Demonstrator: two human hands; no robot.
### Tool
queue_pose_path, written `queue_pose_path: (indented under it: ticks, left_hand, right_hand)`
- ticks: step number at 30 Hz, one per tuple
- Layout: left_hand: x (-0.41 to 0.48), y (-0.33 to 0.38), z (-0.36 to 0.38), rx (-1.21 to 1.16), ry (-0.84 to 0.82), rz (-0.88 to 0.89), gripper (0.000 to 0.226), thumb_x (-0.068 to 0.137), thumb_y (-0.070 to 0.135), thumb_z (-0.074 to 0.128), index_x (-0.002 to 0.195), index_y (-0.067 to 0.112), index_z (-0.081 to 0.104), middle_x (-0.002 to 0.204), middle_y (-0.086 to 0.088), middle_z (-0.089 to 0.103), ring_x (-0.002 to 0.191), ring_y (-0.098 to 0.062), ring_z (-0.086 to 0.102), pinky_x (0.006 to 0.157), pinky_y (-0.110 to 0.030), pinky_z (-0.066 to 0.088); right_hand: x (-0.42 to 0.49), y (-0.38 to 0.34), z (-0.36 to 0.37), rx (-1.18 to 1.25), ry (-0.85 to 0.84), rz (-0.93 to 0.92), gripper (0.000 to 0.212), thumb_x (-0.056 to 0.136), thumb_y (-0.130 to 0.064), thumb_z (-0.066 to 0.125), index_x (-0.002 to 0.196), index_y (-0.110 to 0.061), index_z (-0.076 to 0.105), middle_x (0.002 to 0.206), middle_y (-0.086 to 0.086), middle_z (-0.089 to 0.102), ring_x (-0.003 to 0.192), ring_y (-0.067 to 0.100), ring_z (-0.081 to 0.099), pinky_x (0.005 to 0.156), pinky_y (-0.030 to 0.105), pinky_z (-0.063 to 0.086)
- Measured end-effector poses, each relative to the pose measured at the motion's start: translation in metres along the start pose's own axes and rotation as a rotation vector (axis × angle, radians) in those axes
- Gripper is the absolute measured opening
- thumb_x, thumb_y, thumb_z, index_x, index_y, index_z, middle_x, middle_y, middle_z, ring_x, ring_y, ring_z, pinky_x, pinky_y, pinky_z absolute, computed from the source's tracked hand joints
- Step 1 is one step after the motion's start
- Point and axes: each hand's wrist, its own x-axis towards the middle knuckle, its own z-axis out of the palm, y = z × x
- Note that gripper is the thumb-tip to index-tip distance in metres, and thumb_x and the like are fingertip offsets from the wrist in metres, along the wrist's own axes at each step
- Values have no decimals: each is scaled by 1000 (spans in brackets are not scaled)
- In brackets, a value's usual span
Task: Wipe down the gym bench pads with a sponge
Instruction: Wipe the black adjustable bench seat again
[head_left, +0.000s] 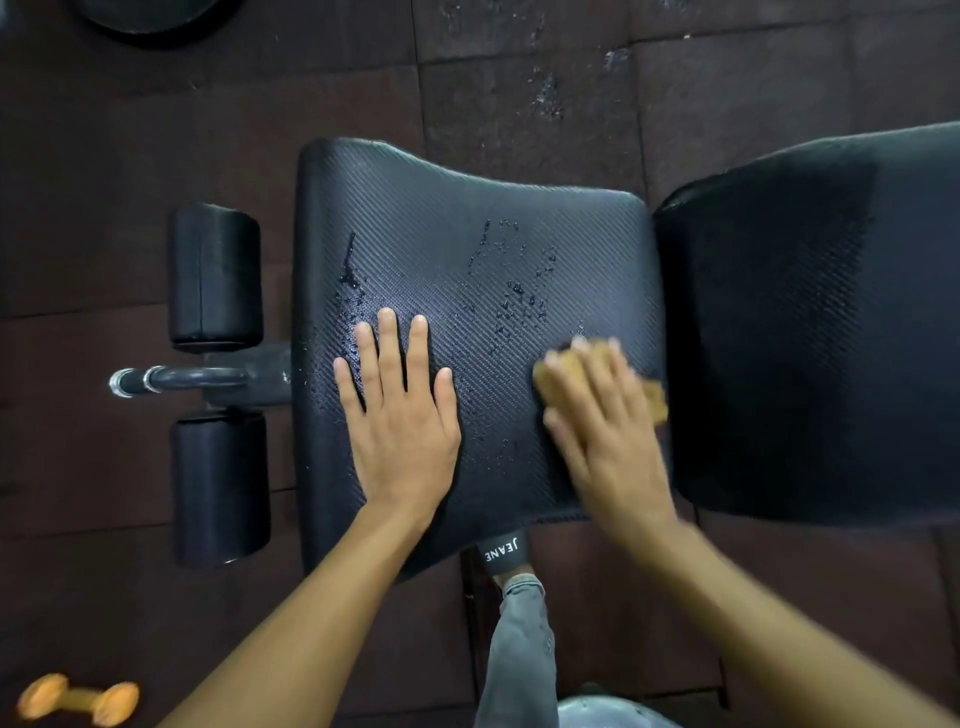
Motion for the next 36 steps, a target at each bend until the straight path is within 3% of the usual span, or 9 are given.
queue_pose_path:
  ticks: [3,6,13,16,21,24,30,33,36]
  left_hand:
    - [-1,0,0,-3,11,0,55,105,40,27,156,21,17,164,-7,10,152,-26,6,122,-50,10]
    - [-1,0,0,-2,18,5,55,105,40,27,156,21,17,164,-7,10,152,-26,5,123,-50,9]
    - [-1,0,2,-13,33,5,55,105,40,28,155,21,18,164,-7,11,152,-25,6,123,-49,7]
    - [-1,-1,1,-15,30,2,55,105,39,30,156,21,17,164,-7,11,152,-26,6,123,-49,8]
    - [0,-1,-2,-16,20,9,55,105,39,29,156,20,17,164,-7,9,152,-26,6,123,-50,9]
    - [1,0,-1,-16,20,3,55,105,39,29,156,21,18,164,-7,10,152,-26,6,123,-49,9]
    - [1,0,-1,-18,8,0,54,105,40,27,155,22,18,164,-5,11,152,-24,5,123,-47,5]
    - [2,-2,-4,-84,-1,-12,52,105,38,24,155,23,21,164,-2,12,152,-21,5,124,-46,6]
    - [3,-2,-9,-217,11,-31,50,105,34,25,153,21,28,163,1,19,152,-17,7,124,-44,6]
  right_hand:
    - [-75,-4,-6,-62,-140,-115,47,103,-37,45,149,-27,42,160,2,33,152,27,20,117,53,28]
    - [-19,17,-7,-138,-159,-254,46,104,-43,39,148,-31,39,158,2,37,149,27,26,116,57,28]
    - [183,2,8,-8,104,208,48,105,-39,37,151,-28,36,160,3,31,152,30,15,120,53,17]
    - [111,-25,18,1,101,82,48,105,-36,40,151,-24,38,158,6,34,151,31,17,120,50,22]
    - [-58,-37,7,-64,-172,-219,46,104,-36,43,149,-28,40,158,2,35,151,26,21,117,51,28]
    - [8,-16,7,-104,-173,-306,46,105,-40,38,149,-28,39,157,4,37,150,27,24,117,54,27]
    - [218,-19,18,-5,-10,85,48,105,-38,36,152,-27,35,163,3,24,152,30,12,121,52,16]
    - [186,-42,27,21,57,97,49,105,-35,38,153,-25,34,162,4,27,152,29,13,122,50,15]
    - [80,-58,22,23,-64,-66,55,105,-39,40,156,-23,27,165,3,20,154,26,6,124,48,12]
